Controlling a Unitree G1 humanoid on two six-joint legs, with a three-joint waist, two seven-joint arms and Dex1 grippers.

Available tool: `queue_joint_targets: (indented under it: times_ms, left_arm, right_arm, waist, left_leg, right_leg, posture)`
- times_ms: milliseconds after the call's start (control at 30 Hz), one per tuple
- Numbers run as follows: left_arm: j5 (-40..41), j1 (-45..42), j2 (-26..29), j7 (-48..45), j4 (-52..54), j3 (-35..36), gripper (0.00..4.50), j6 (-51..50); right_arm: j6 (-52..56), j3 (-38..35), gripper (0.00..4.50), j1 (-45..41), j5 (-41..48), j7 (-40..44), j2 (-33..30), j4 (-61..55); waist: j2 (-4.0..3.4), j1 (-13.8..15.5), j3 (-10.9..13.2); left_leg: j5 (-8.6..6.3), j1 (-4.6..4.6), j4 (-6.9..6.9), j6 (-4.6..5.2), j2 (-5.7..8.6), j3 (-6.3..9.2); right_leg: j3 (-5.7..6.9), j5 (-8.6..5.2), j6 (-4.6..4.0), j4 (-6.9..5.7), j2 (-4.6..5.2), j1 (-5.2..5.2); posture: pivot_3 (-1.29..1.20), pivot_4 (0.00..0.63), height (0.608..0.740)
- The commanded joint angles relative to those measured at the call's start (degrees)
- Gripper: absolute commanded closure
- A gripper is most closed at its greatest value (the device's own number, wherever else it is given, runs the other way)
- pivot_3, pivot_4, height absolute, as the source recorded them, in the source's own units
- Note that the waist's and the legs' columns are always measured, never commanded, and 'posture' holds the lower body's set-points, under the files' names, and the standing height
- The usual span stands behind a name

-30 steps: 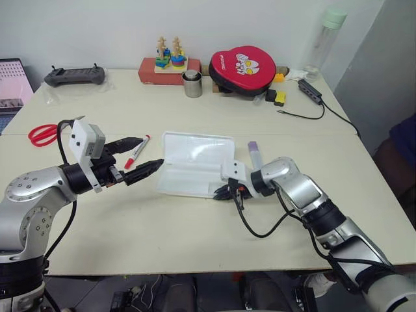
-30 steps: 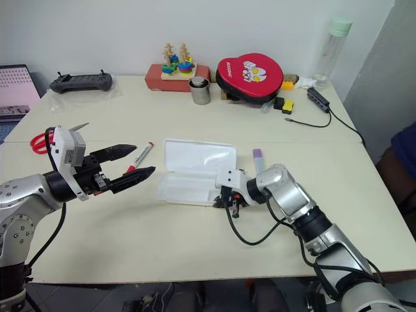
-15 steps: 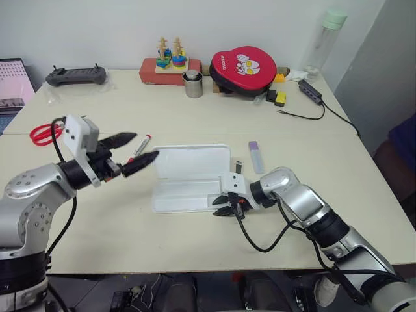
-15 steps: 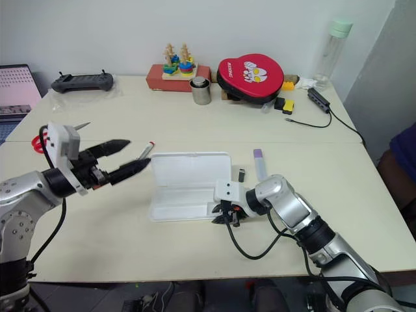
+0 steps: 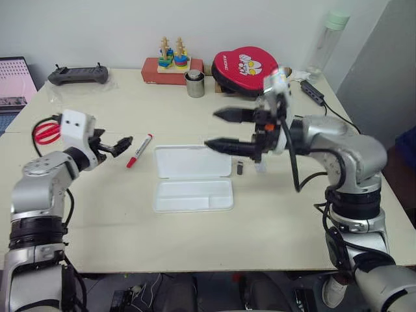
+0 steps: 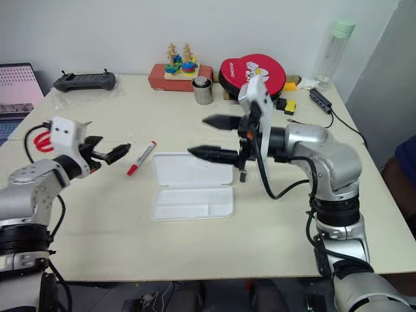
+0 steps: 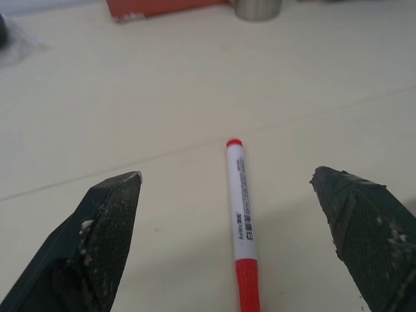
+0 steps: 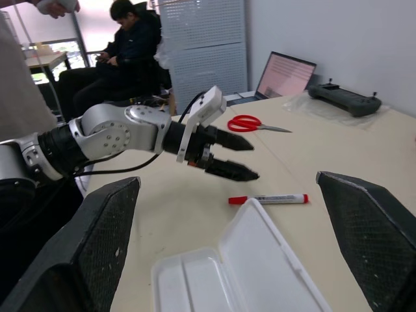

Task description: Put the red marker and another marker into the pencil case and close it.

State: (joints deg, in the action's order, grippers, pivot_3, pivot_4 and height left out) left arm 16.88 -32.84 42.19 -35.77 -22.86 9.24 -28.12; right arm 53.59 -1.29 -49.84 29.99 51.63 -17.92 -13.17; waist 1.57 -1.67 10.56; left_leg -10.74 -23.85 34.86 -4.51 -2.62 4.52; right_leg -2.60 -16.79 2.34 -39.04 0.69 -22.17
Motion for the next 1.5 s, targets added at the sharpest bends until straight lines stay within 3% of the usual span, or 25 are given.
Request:
queue_joint_targets:
  times_ms: [33, 167, 467, 867, 1033, 1167, 1267, 1500]
  left_arm:
    - [-4.57, -4.27, -2.02, -0.54, -6.81, -4.36, 0.0, 2.3]
    - [-8.14, -8.31, -4.8, 3.48, -16.75, -6.11, 0.0, 3.19]
    - [-9.98, -8.95, -6.31, 2.56, -22.1, -6.69, 1.7, 5.78]
    - [-8.91, -8.58, -6.4, 8.42, -23.15, -2.06, 4.07, 9.81]
    - [-6.25, -10.79, -7.09, 10.08, -18.43, 2.05, 4.08, 18.75]
    - [3.37, -10.22, -8.4, -4.99, -0.02, 2.61, 4.08, 22.34]
    - [9.19, -9.25, -5.99, -17.6, 14.21, -1.56, 4.08, 17.04]
    - [6.59, -6.27, 4.37, -36.78, 26.04, -15.58, 4.08, 9.65]
  right_arm:
    - [-1.31, -1.07, 0.05, -1.04, 1.2, -3.73, 0.4, -0.97]
    - [-2.35, -0.4, 0.05, -0.6, 0.88, -6.22, 0.06, -0.87]
    - [-2.83, 0.44, 0.0, 0.06, 1.89, -7.32, -1.74, -1.35]
    - [-4.33, 1.31, 0.0, -0.72, 1.89, -6.94, -2.14, 0.41]
    - [-4.64, 0.39, 0.0, -0.64, 2.47, -6.1, -3.74, 0.53]
    - [-3.67, -1.24, 0.0, 0.77, 5.5, -2.51, -8.17, -2.34]
    - [-2.66, -2.47, 0.0, 2.59, 8.85, 0.06, -11.96, -5.63]
    - [-3.19, -2.44, 0.0, 5.92, 10.42, 0.25, -17.44, -8.16]
  waist:
    - [0.0, -0.08, 0.0]
    - [0.0, -0.19, 0.0]
    - [-0.01, -0.23, -0.01]
    - [-0.01, -0.79, -0.01]
    - [0.0, -0.7, 0.0]
    - [0.01, 0.37, 0.02]
    - [0.02, 0.73, 0.01]
    - [-0.13, -0.97, 0.07]
  left_leg:
    - [0.0, -0.03, 0.0, 0.0, 0.0, 0.01]
    - [0.0, -0.08, -0.01, 0.01, 0.01, 0.0]
    - [0.01, 0.0, 0.01, 0.02, 0.01, 0.03]
    - [0.11, 0.02, 0.0, 0.16, -0.01, 0.02]
    - [0.1, -0.06, -0.01, 0.16, -0.01, 0.04]
    - [0.1, -0.2, -0.01, 0.15, 0.01, 0.05]
    - [0.11, -0.47, 0.01, 0.13, 0.1, 0.02]
    - [0.09, -0.13, -0.05, 0.16, 0.06, -0.22]
  right_leg:
    - [0.01, 0.0, 0.0, -0.02, -0.01, -0.02]
    - [0.0, 0.01, -0.01, -0.01, 0.0, -0.06]
    - [0.02, 0.01, 0.0, -0.06, 0.0, 0.0]
    - [0.0, 0.07, -0.02, -0.07, -0.02, -0.01]
    - [0.03, 0.07, -0.03, -0.05, -0.02, -0.05]
    - [0.09, 0.08, -0.03, 0.04, 0.02, -0.08]
    - [0.21, 0.09, -0.03, 0.12, 0.18, -0.11]
    - [0.05, 0.04, -0.05, 0.07, 0.16, -0.01]
  posture:
    - [0.0, 0.15, 0.74]
    - [0.0, 0.15, 0.74]
    - [0.0, 0.15, 0.74]
    - [0.0, 0.15, 0.74]
    - [0.0, 0.15, 0.74]
    - [0.0, 0.15, 0.74]
    - [0.0, 0.15, 0.74]
    - [0.0, 0.15, 0.74]
